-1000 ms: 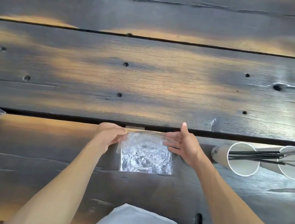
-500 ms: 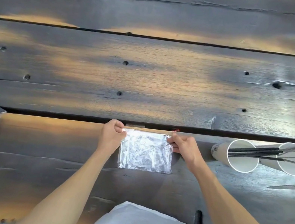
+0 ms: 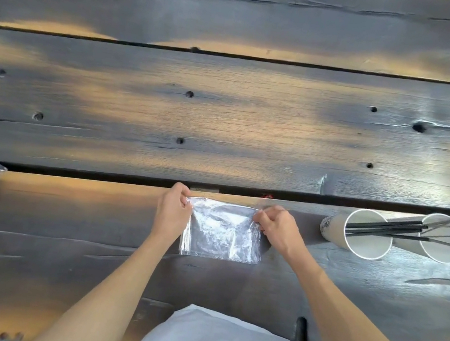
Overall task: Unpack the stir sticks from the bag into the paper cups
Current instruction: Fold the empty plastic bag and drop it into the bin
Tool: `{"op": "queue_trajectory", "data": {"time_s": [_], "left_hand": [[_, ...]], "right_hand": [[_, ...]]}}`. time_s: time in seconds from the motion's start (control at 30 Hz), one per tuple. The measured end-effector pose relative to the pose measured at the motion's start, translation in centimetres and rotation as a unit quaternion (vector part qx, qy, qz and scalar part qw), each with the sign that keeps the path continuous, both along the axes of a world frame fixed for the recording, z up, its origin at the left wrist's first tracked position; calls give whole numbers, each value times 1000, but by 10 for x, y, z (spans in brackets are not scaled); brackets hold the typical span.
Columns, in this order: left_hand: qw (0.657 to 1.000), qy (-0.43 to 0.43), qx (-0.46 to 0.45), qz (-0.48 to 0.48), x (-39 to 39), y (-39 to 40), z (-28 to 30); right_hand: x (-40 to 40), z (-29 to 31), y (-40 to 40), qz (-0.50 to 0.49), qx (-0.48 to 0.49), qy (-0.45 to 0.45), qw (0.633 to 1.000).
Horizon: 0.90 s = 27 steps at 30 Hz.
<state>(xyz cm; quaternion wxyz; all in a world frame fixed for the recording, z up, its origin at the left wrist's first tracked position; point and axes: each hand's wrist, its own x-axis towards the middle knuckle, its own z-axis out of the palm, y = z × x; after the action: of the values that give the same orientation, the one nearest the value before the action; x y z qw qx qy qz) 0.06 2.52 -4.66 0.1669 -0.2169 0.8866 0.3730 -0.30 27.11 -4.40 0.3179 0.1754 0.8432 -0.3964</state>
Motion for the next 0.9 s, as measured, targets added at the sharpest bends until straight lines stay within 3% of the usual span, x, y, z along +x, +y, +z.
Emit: {"op": "queue_trajectory", "data": {"time_s": [0.17, 0.27, 0.43, 0.6, 0.77, 0.9], "left_hand": [[999, 6, -52, -6, 6, 4, 1], [999, 14, -32, -18, 8, 11, 3], [999, 6, 25, -25, 10, 32, 7], [993, -51, 88, 58, 9, 30, 0], [967, -77, 179, 163, 7, 25, 3], [956, -77, 202, 201, 9, 26, 6]], "right_hand": [[-1, 6, -11, -30, 39, 32, 998], [-1, 18, -30, -71, 19, 48, 996], [-5, 26, -74, -167, -218, -44, 961], [-4, 14, -85, -286, -321, -169, 887], [-6, 3, -53, -379, -320, -153, 855], [-6, 3, -26, -412, -239, -87, 875]]}}
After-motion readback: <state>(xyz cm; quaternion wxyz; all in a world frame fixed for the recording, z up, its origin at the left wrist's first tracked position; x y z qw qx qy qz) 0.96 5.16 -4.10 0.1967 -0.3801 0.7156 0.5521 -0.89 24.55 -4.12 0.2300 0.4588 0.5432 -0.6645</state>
